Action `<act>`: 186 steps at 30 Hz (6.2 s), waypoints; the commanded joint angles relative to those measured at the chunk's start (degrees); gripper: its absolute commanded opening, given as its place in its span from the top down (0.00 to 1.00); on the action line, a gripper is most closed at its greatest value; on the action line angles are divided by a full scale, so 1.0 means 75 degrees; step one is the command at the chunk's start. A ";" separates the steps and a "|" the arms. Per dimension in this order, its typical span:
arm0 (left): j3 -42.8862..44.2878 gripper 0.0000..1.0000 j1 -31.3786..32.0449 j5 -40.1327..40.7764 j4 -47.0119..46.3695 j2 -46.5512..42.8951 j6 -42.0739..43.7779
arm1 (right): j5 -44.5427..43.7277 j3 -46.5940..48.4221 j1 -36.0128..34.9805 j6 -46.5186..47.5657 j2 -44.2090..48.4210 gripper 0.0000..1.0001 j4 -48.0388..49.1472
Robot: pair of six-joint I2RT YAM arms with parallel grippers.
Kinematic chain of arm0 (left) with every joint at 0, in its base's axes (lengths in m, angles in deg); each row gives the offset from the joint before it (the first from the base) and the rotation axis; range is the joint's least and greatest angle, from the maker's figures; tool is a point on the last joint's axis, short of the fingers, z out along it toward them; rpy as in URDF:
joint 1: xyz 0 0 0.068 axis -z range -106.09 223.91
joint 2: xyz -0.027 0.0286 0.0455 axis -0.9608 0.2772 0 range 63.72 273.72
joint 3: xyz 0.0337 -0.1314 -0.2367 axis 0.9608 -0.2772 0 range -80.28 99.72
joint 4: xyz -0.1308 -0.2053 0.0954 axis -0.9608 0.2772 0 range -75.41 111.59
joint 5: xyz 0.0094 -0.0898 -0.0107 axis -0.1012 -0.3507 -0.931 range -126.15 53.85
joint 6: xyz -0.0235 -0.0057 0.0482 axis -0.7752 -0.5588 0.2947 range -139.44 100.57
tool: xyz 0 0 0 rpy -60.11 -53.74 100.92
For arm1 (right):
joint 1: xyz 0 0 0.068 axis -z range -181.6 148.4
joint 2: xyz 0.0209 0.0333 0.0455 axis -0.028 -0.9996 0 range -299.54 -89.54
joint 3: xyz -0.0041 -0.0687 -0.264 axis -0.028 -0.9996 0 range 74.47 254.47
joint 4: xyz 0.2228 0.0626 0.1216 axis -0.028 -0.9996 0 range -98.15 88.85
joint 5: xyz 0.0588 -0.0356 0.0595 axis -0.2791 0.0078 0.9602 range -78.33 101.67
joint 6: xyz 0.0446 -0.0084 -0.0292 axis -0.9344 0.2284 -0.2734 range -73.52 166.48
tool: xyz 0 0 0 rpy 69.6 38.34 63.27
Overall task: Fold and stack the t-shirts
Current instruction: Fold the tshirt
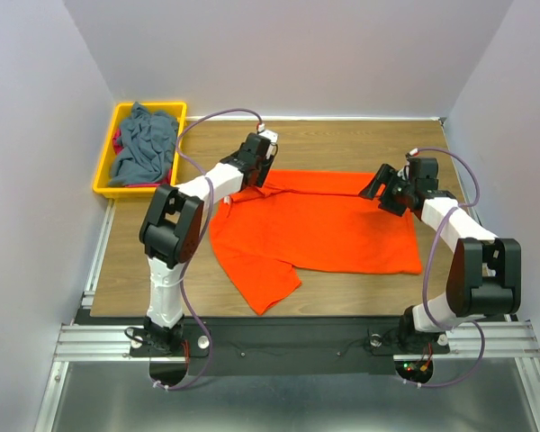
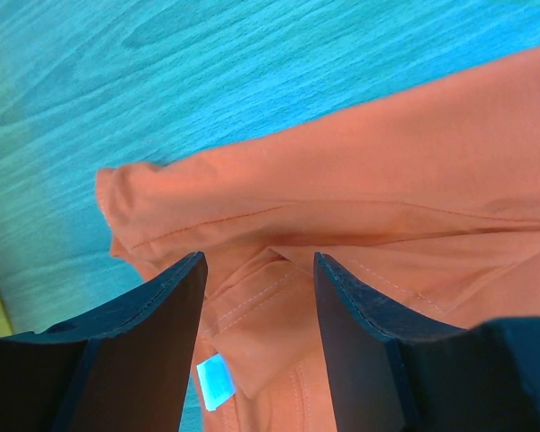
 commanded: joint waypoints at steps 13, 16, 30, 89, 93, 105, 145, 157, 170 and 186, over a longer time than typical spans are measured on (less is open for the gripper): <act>-0.1315 0.43 0.0462 -0.0673 -0.0559 -0.1441 -0.3617 | 0.0307 -0.0014 -0.0038 0.0111 0.0009 0.17 0.0212; -0.1151 0.43 0.0462 -0.0603 -0.0465 -0.1311 -0.3664 | 0.0646 0.0044 -0.0085 0.0402 -0.0003 0.18 0.0247; -0.2192 0.30 -0.1541 -0.1808 -0.0301 -0.2751 -0.3583 | -0.0653 0.3417 -0.3846 0.4667 -0.2438 0.26 -0.0116; -0.3881 0.30 -0.2210 -0.1962 -0.0441 -0.4006 -0.2598 | -0.2845 0.6033 -0.5780 0.6907 -0.5136 0.99 0.0072; -0.3881 0.30 -0.2210 -0.1973 -0.0430 -0.4006 -0.2598 | -0.2728 0.5693 -0.5780 0.6861 -0.4785 0.99 0.0060; -0.3893 0.30 -0.2210 -0.2020 -0.0441 -0.3995 -0.2621 | -0.2564 0.4628 -0.5781 0.6837 -0.4093 0.99 0.0060; -0.1843 0.32 -0.1566 -0.2572 -0.0336 -0.2285 -0.3581 | -0.2845 0.2495 -0.5089 0.4190 -0.1504 0.16 0.0083; -0.0776 0.37 -0.1097 -0.1773 0.0355 -0.1053 -0.2892 | -0.3044 0.1439 -0.4902 0.4107 -0.0554 0.16 0.0072; -0.0671 0.40 -0.1027 -0.1868 0.0613 -0.0609 -0.2680 | -0.2974 0.1099 -0.4890 0.4048 -0.0389 0.16 0.0072; -0.0764 0.63 -0.0886 -0.1821 0.0484 -0.0643 -0.3184 | -0.2997 0.0958 -0.4890 0.3990 -0.0296 0.16 0.0060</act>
